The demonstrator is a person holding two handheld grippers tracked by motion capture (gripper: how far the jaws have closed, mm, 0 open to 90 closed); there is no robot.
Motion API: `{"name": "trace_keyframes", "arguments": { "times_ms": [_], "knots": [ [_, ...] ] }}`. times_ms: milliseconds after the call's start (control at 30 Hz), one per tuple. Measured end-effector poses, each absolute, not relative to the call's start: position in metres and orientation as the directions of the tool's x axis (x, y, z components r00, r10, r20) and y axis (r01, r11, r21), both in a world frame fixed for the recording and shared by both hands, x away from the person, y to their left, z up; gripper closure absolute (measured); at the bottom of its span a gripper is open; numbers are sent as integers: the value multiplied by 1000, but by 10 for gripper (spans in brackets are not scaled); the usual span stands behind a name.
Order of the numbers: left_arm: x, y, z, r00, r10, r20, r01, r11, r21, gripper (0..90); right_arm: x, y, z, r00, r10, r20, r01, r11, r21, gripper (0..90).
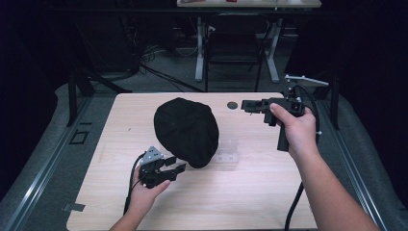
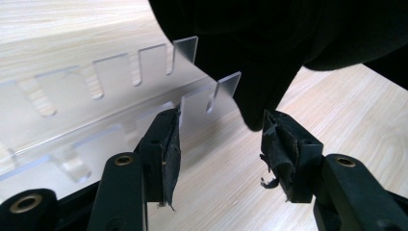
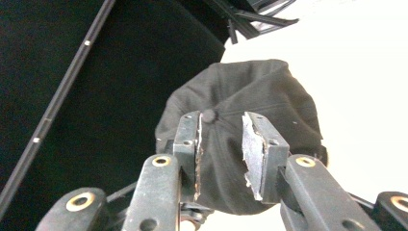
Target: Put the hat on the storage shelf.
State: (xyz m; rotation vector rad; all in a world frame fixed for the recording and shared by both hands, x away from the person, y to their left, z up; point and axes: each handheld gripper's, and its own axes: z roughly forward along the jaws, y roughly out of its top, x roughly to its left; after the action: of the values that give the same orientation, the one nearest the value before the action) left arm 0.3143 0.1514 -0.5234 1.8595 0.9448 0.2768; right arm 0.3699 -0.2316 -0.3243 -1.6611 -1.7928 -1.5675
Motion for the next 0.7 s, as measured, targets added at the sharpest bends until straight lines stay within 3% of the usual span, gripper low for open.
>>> {"name": "trace_keyframes", "arguments": {
  "times_ms": [200, 700],
  "knots": [
    [310, 167, -523, 652, 729, -210, 493, -197, 847, 475, 363, -238, -325, -331, 611, 720, 811, -207, 548, 666],
    [298, 188, -529, 644, 740, -192, 497, -214, 841, 461, 331, -240, -343, -373, 793, 483, 719, -82, 690, 624]
  ]
}}
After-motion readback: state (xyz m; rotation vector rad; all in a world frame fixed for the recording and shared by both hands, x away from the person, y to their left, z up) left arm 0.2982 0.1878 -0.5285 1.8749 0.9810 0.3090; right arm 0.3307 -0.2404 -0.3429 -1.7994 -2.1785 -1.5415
